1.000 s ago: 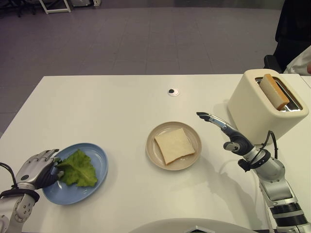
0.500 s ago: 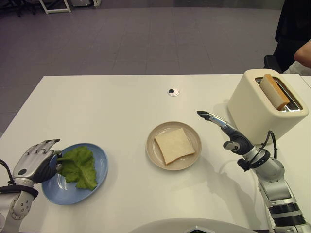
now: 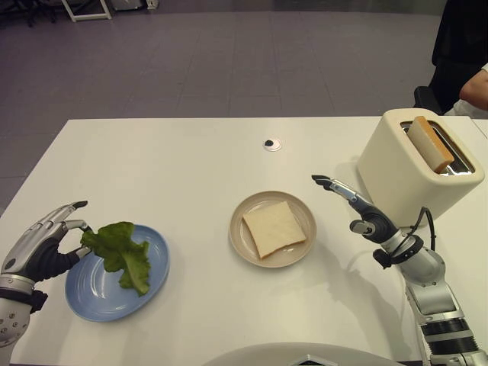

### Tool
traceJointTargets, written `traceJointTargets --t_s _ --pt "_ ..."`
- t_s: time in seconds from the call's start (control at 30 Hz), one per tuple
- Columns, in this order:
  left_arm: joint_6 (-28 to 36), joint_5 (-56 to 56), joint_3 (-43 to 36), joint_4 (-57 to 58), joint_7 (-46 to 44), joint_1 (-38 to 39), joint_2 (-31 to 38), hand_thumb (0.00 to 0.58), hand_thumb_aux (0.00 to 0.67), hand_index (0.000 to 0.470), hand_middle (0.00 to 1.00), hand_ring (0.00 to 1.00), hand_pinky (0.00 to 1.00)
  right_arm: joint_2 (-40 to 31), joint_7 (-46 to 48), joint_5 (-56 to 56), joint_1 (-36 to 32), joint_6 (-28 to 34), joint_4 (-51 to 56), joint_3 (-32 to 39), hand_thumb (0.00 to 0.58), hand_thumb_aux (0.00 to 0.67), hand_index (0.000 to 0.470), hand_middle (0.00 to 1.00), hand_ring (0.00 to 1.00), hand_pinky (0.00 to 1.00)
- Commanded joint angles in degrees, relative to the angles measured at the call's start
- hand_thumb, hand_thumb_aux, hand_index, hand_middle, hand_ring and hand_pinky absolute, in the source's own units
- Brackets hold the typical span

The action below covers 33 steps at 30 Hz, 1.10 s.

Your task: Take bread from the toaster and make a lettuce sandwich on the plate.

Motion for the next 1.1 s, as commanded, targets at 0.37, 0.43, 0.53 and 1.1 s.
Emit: traceJointTargets --t_s 0.37,0.43,0.53,1.1 --pt "-1.74 -15.95 7.58 -8.56 -14.47 2.49 -2.27 0.58 0.67 0.47 0.0 0.0 0.0 0.51 -0.16 -0.85 -0.69 -0.24 1.05 -0.46 0.0 0.0 0.0 0.0 0.0 0.0" --pt "-1.06 -16.93 8.28 -11.29 -16.34 2.67 -2.45 0.58 0.67 0.47 0.0 0.0 0.0 0.55 -0.22 -0.9 -0.71 -0.28 1.11 -0.47 0.0 0.0 0.0 0.0 0.0 0.0" --pt "1.69 -17.56 7.77 -17.87 -18.32 0.68 -2.04 0.58 0.67 0.47 0.0 0.0 0.0 0.7 -0.36 -1.09 -0.93 -0.32 1.34 -0.39 0.0 0.0 0.0 0.0 0.0 0.0" --pt "18.75 -0.53 -46.82 -5.06 -34.19 -55.3 -14.42 0.58 0.67 0.47 0.0 0.0 0.0 2.28 -3.68 -2.63 -7.95 0.0 9.74 -2.64 0.0 0.0 0.0 0.0 0.0 0.0"
